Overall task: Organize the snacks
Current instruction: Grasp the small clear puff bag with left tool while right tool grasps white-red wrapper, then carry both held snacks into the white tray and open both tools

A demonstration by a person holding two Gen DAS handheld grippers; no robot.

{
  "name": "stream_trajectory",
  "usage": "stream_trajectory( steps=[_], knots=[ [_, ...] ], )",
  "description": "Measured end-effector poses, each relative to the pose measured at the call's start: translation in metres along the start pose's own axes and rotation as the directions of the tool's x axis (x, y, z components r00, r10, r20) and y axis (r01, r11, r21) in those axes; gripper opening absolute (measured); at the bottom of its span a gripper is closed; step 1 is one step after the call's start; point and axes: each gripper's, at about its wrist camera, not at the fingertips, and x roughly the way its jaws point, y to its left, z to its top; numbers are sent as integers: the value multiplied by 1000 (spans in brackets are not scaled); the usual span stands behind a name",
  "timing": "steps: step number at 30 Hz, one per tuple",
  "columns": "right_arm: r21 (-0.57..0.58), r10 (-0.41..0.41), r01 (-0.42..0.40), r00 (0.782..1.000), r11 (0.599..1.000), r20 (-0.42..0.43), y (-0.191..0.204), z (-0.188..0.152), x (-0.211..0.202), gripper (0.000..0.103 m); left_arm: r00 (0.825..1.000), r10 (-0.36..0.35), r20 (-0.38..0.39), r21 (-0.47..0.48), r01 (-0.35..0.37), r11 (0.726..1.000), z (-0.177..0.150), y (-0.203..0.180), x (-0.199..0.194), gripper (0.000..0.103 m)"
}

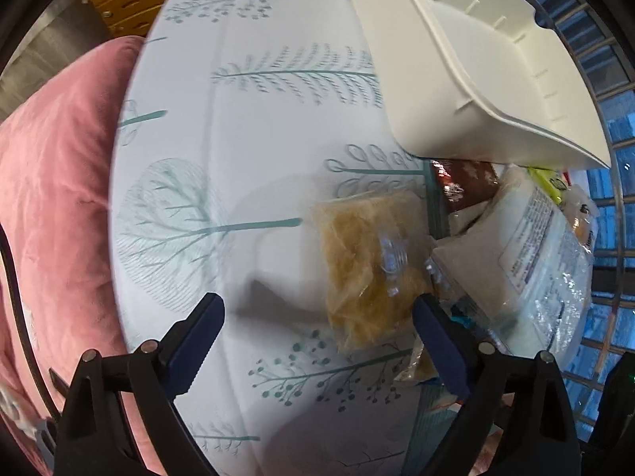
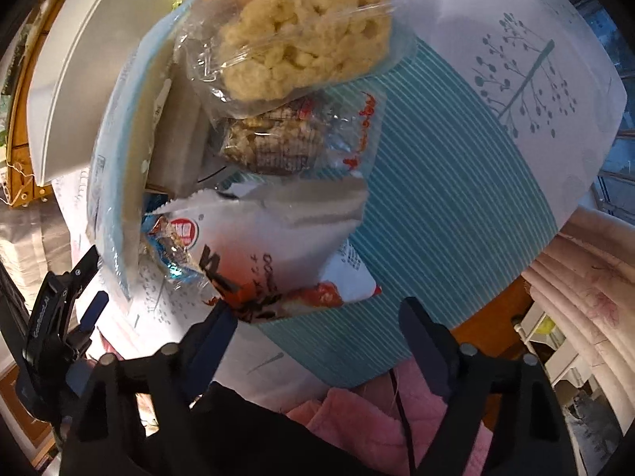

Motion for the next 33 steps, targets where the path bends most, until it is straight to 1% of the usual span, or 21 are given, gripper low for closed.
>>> stream_trajectory(
  steps=[4,7,8,10,12,14,15,17,18,20,24,26,29,33],
  knots=[
    [-23,-20,20,1000,1000,9,11,6,0,76,1000,-13,2,26,13,1000,5,-8,5,95],
    [-34,-37,37,999,999,18,20,11,1,73,1000,-19,-16,30,20,999,11,-14,13,91],
    [-37,-42,43,999,998,21,22,13,0,71,999,-25,-20,30,25,999,12,-14,16,91],
    [-38,-52,53,998,998,26,30,15,-2,68,999,-35,-23,32,36,999,15,-17,21,90],
    [-38,-56,57,998,998,29,34,18,-4,66,999,-43,-21,33,44,998,17,-17,24,87],
    [-39,-60,61,998,997,31,37,19,-3,64,998,-52,-27,34,53,998,20,-19,28,79],
    [-41,-63,64,997,997,33,39,20,-3,61,998,-56,-31,34,57,998,21,-18,29,77],
    [-41,-71,72,997,997,36,47,19,-6,59,997,-71,-38,34,72,997,25,-21,33,72],
    [-43,-72,74,997,996,37,49,16,-7,58,996,-79,-36,36,80,996,23,-19,34,68],
    [-46,-67,69,997,997,47,53,22,-15,53,995,-97,-31,40,98,994,23,-25,35,54],
    [-56,-71,74,996,996,55,52,27,-18,48,995,-98,-18,42,98,994,18,-33,32,50],
    [-65,-71,75,996,995,62,54,27,-21,46,995,-95,-15,29,96,995,16,-34,31,45],
    [-67,-68,73,995,995,71,54,25,-27,45,998,-69,-12,28,69,997,9,-25,23,44],
    [-61,-50,55,996,997,78,47,16,-36,44,998,-66,5,7,66,998,3,-15,12,43]
  ],
)
